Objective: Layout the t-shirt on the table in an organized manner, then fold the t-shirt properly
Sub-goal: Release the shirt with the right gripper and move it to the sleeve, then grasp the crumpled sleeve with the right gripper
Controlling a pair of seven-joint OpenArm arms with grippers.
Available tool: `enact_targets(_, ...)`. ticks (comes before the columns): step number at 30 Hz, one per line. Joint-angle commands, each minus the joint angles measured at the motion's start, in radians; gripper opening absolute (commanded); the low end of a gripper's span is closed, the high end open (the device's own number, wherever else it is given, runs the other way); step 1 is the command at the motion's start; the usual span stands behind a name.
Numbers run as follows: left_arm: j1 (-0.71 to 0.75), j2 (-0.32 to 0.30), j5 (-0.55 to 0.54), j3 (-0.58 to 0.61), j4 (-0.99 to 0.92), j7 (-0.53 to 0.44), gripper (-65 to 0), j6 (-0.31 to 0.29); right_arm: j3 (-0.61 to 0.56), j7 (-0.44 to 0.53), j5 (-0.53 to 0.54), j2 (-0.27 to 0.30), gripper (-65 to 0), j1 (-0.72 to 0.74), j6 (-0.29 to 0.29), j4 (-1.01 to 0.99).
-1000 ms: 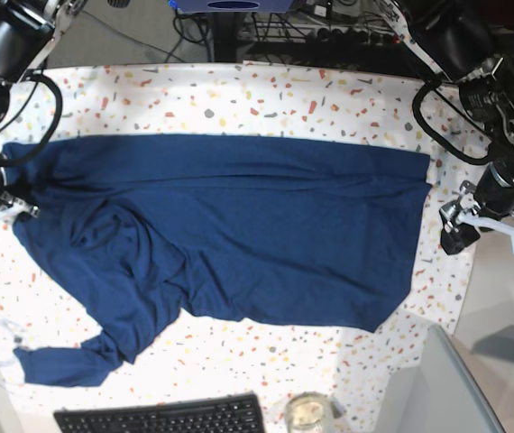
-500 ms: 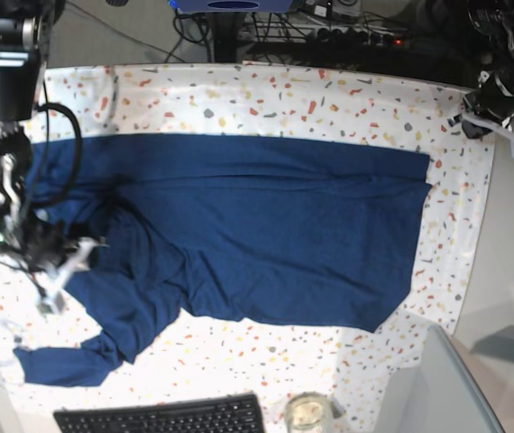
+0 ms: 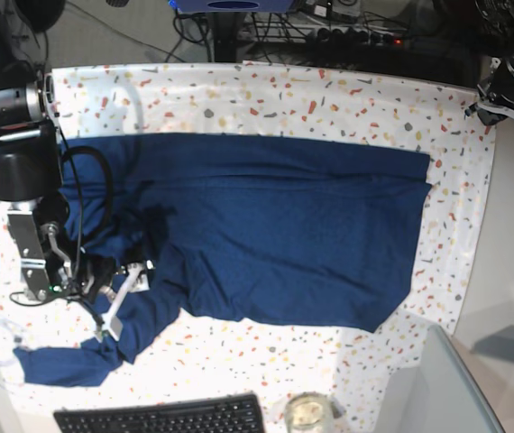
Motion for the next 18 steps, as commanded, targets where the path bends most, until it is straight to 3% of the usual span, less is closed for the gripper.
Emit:
enact_targets(1, 0.001, -0.012, -0.013, -0.004, 0.014, -0.016, -65.0, -0.002, -0.006, 0.047, 0.01, -0.005, -21.2, 0.033, 0.004, 0.014)
enact_targets(9, -0.003, -0.011, -0.015, 0.002, 0.014, -0.016, -65.0, -0.002, -0.012, 0.133, 0.008, -0.027, -23.0, 0.047, 0.004, -0.101)
enact_targets(15, 0.001, -0.011, -0.015, 0.002, 0.013, -0.016, -65.0, -0.003, -0.012, 0.187, 0.008, -0.035, -37.1, 0.047, 0.004, -0.144)
enact_targets(18, 0.001, -0.011, -0.015, 0.002, 0.013, -0.016, -65.0, -0.003, -0.012, 0.2, 0.008, -0.035, -49.1, 0.047, 0.004, -0.15)
